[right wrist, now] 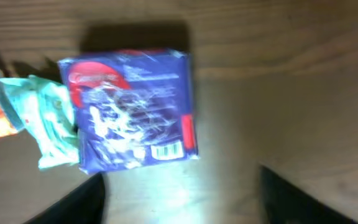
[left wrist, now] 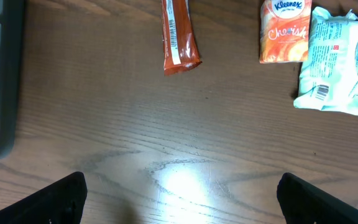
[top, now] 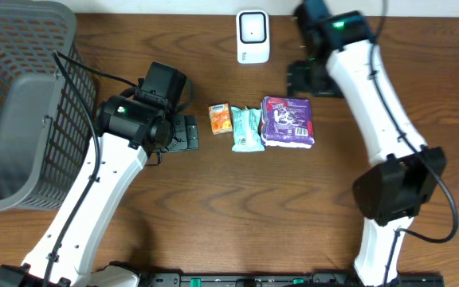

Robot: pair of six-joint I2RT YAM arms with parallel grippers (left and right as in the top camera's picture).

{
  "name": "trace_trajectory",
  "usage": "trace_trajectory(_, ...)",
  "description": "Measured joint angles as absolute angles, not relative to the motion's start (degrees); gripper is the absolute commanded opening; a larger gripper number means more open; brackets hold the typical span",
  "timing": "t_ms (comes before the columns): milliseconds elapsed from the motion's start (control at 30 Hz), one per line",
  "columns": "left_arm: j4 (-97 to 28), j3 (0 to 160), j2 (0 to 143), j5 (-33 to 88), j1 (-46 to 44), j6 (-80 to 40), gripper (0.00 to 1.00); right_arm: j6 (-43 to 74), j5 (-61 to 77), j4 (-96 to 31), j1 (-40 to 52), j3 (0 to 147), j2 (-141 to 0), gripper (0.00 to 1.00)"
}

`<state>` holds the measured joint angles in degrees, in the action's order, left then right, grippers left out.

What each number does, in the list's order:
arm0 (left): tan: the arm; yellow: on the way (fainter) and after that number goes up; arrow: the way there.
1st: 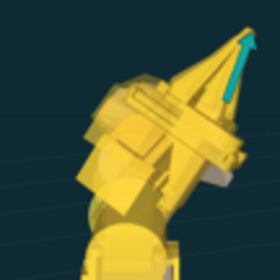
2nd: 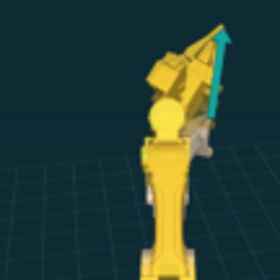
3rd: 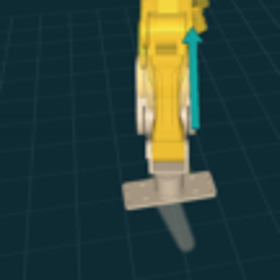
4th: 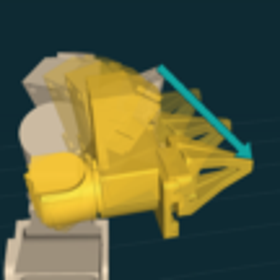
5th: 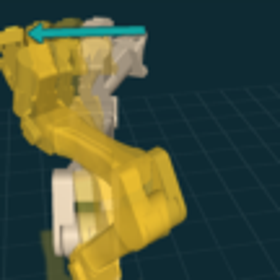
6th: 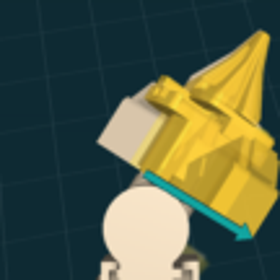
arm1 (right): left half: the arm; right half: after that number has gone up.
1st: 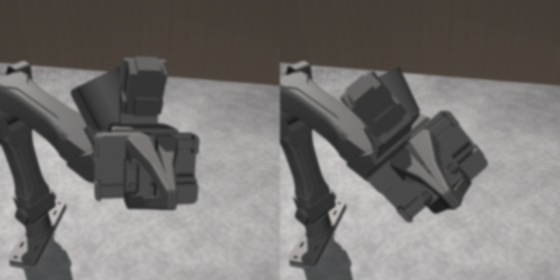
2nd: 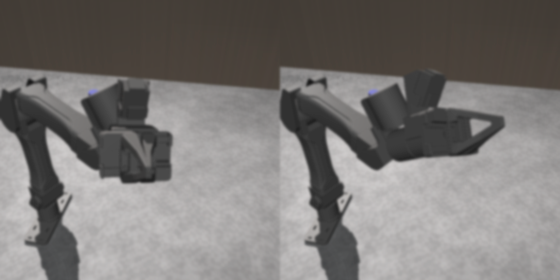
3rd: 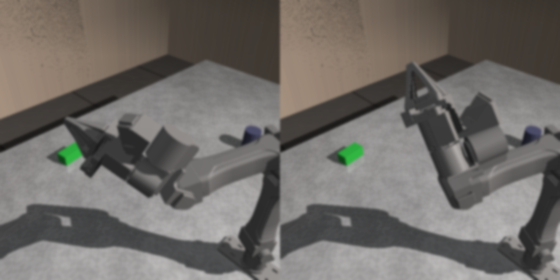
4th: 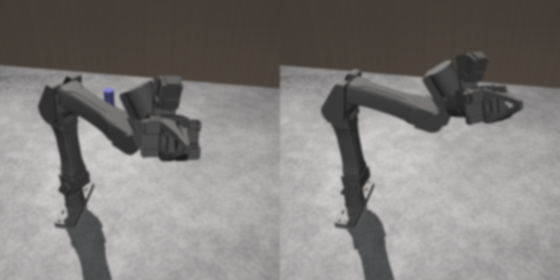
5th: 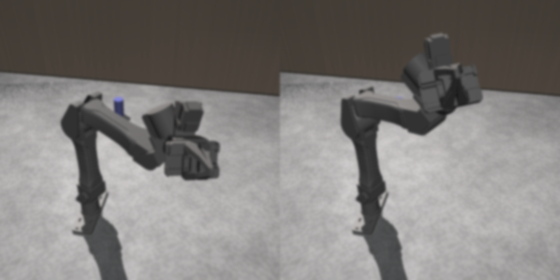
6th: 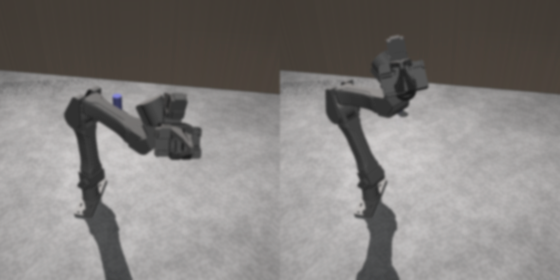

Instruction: Scan the item barcode

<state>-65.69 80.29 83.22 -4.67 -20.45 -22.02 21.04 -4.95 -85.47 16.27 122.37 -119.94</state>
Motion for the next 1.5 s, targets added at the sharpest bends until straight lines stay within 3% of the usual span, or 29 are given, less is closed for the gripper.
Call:
trace_trajectory(67, -65.7, 80.3, 83.2, -4.7, -20.4, -22.0, 0.98, 19.6, -2.1, -85.3, 13.7, 121.5, -119.9, 0.26)
trace_trajectory(133, -65.7, 80.3, 83.2, -4.7, -20.4, -22.0, 0.98, 18.5, 0.2, -84.3, 12.4, 120.1, -119.9, 0.17)
trace_trajectory(433, -65.7, 80.3, 83.2, -4.7, -20.4, -22.0, 0.98, 16.8, 7.7, -69.5, 15.6, 106.0, -119.9, 0.07)
trace_trajectory(767, -65.7, 80.3, 83.2, -4.7, -20.4, -22.0, 0.98, 19.6, 4.8, -62.8, 17.8, 95.0, -119.9, 0.12)
trace_trajectory(867, -65.7, 80.3, 83.2, -4.7, -20.4, -22.0, 0.98, 19.9, 3.6, -64.8, 16.6, 95.3, -119.9, 0.14)
trace_trajectory(1067, -65.7, 80.3, 83.2, -4.7, -20.4, -22.0, 0.98, 19.1, 3.3, -73.8, 11.8, 102.6, -119.9, 0.28)
trace_trajectory(1300, -65.7, 80.3, 83.2, -4.7, -20.4, -22.0, 0.98, 17.3, 6.6, -76.4, 12.4, 108.2, -119.9, 0.30)
trace_trajectory(1500, -65.7, 80.3, 83.2, -4.7, -20.4, -22.0, 0.98, 17.3, 7.0, -71.2, 15.5, 106.5, -119.9, 0.34)
